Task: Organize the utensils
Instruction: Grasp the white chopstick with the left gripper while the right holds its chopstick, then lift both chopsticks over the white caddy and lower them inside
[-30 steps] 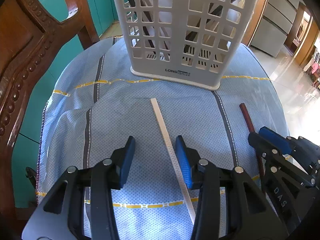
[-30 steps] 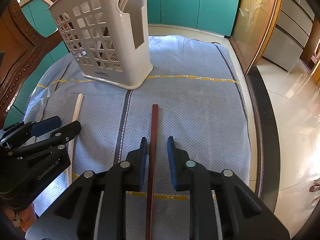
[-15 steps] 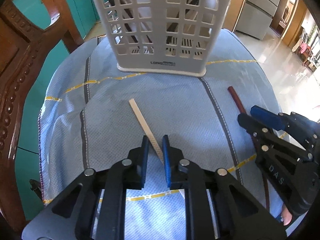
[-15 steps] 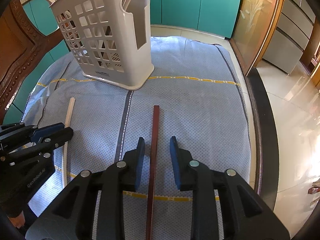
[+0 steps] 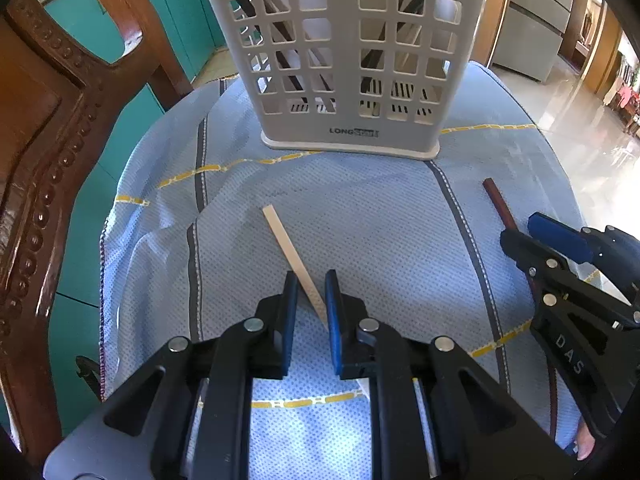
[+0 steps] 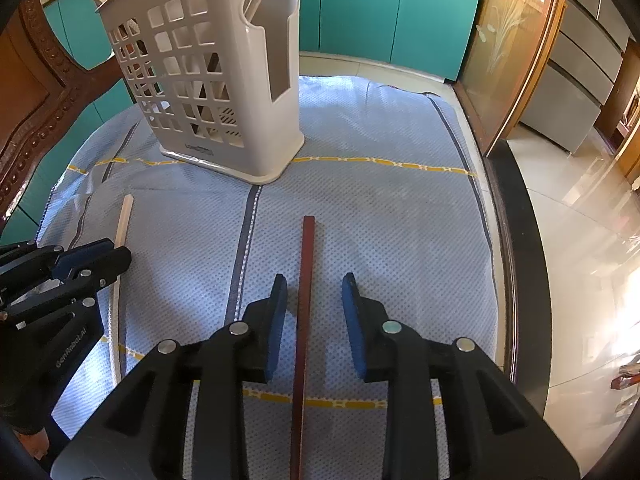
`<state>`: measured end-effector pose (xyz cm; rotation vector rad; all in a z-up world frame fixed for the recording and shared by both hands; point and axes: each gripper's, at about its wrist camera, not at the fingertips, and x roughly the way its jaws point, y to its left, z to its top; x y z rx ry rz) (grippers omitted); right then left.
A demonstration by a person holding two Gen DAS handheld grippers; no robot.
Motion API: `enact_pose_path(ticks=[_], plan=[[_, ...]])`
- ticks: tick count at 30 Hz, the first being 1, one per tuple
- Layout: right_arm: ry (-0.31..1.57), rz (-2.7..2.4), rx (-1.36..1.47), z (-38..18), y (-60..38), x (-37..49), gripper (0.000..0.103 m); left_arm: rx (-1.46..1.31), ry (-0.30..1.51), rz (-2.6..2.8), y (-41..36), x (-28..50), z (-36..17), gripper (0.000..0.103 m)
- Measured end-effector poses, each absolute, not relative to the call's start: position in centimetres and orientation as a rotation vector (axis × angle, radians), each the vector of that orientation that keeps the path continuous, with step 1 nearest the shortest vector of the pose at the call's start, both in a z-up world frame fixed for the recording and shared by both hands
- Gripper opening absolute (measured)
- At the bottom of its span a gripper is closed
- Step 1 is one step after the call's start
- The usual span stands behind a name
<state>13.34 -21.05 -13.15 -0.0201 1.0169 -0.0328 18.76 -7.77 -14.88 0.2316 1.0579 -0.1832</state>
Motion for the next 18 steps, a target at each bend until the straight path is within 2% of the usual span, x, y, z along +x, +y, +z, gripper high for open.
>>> enact_pose_path(ticks=[18], plan=[[1.016,-0.044,-0.036,-13.29,-21.04,13.55,0.035,0.269,1.03,-0.161,-8.28,18.04,-14.72,0.017]])
